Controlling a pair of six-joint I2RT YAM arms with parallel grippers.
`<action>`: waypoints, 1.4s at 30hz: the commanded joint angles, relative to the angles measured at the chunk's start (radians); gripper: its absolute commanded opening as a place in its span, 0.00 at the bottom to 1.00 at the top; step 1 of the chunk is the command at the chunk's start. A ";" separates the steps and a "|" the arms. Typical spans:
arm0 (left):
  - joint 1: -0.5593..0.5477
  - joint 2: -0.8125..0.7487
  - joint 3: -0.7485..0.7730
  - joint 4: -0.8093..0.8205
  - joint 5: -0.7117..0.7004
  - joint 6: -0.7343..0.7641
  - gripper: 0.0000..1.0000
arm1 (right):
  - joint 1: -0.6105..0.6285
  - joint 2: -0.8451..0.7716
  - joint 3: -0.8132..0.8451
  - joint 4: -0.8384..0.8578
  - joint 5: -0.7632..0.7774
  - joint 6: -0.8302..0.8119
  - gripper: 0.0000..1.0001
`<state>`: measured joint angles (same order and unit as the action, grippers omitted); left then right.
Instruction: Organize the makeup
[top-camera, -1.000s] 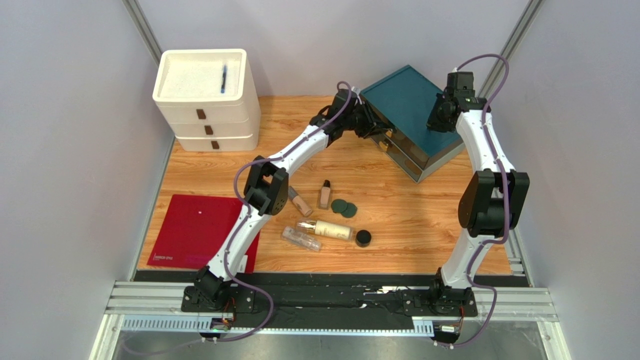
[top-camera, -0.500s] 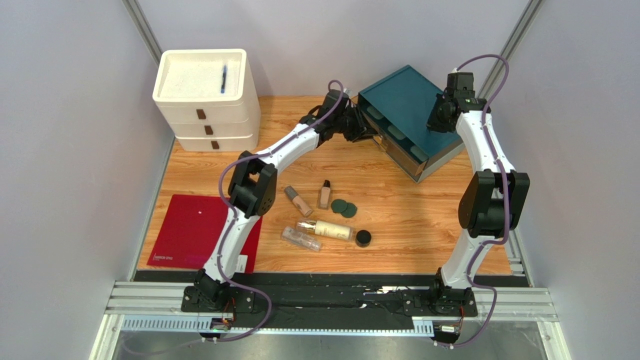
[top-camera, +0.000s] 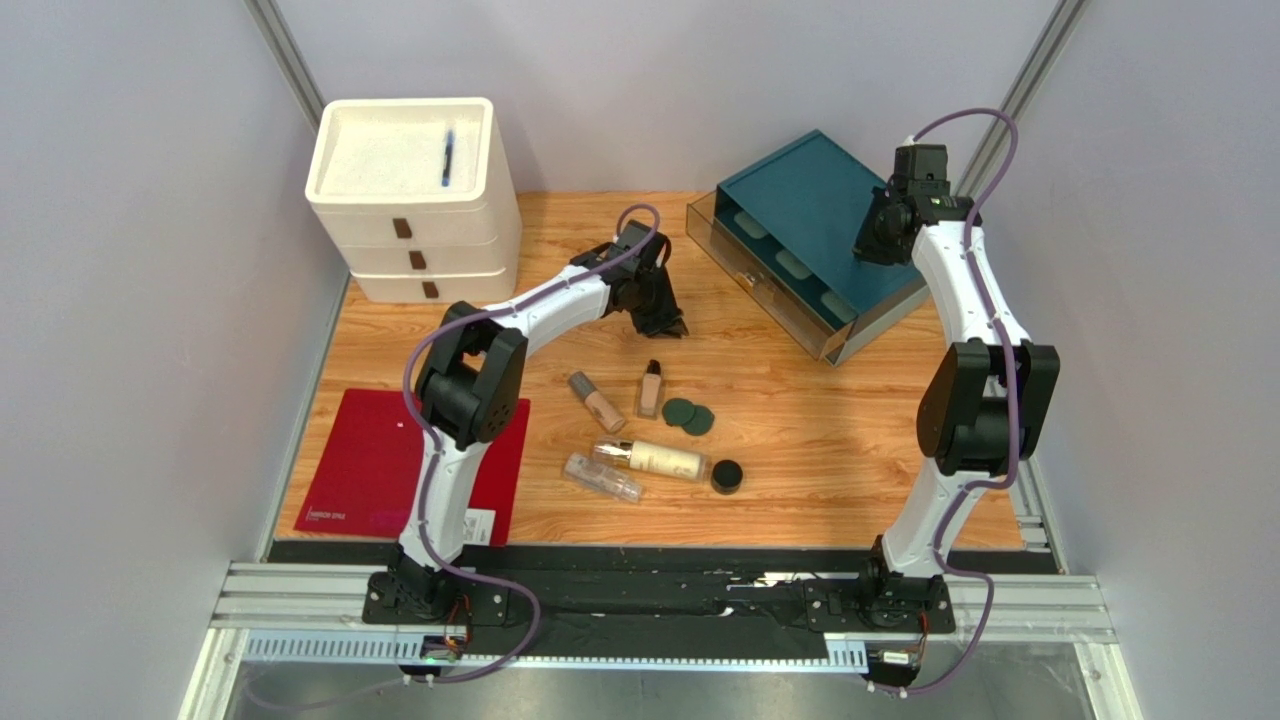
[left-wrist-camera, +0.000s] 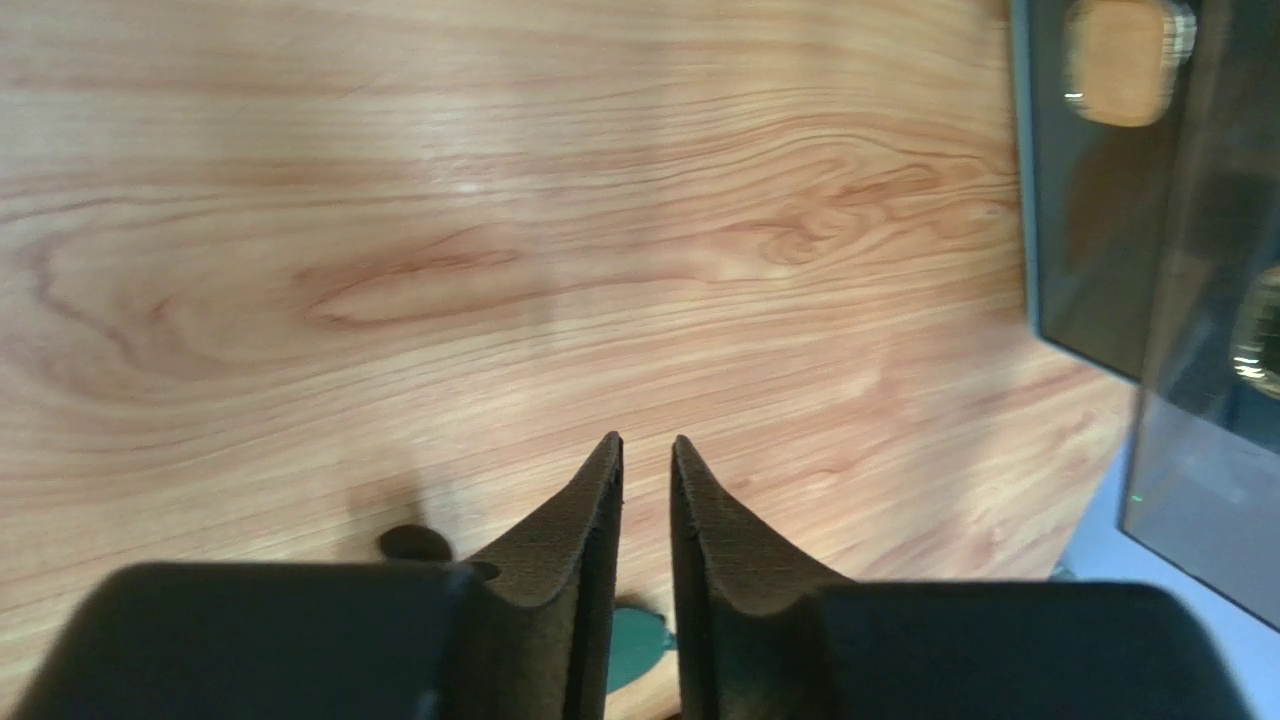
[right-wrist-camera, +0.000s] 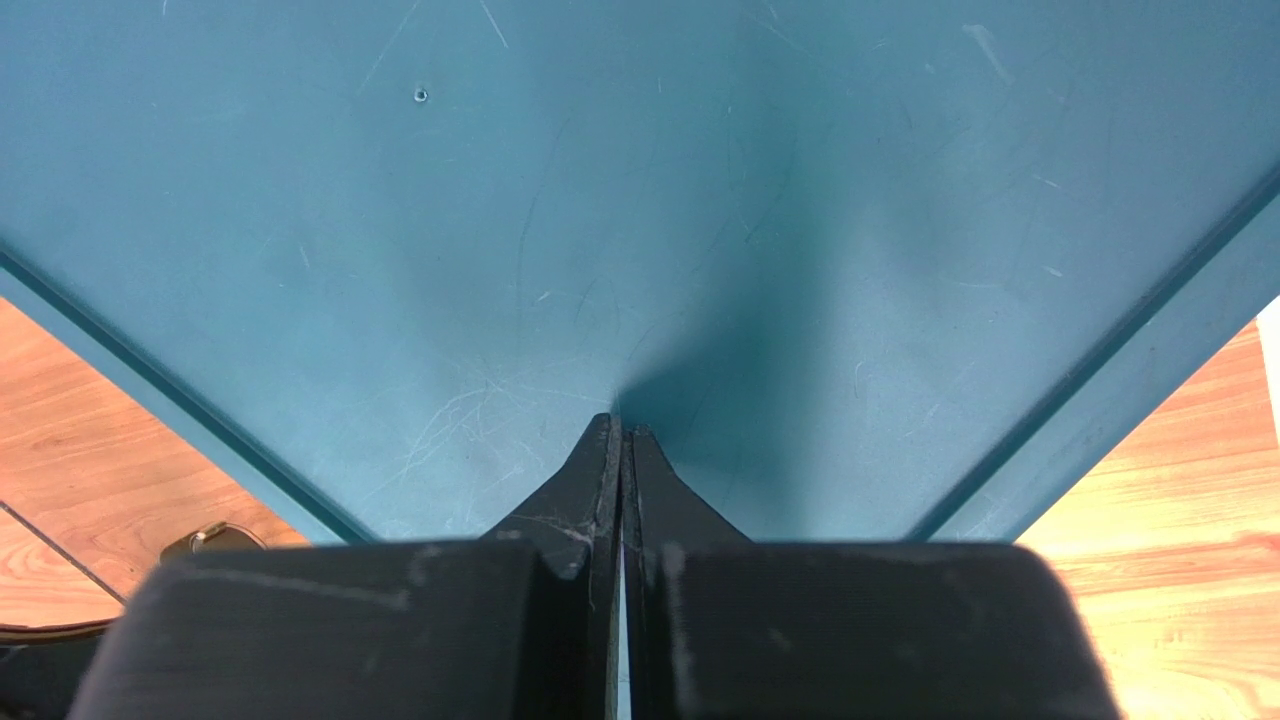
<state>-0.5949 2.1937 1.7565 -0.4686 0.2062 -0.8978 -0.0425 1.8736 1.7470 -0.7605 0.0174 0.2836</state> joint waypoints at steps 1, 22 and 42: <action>0.003 -0.091 -0.006 0.017 -0.012 0.049 0.33 | -0.002 0.050 -0.050 -0.100 -0.004 -0.017 0.00; -0.020 0.015 0.415 0.058 0.016 0.085 0.57 | -0.002 0.056 -0.057 -0.105 -0.004 -0.023 0.00; -0.039 0.268 0.722 -0.054 0.015 0.011 0.49 | -0.002 0.064 -0.070 -0.106 -0.002 -0.031 0.00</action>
<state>-0.6258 2.4630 2.4123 -0.5343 0.2188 -0.8711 -0.0429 1.8736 1.7390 -0.7513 0.0170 0.2783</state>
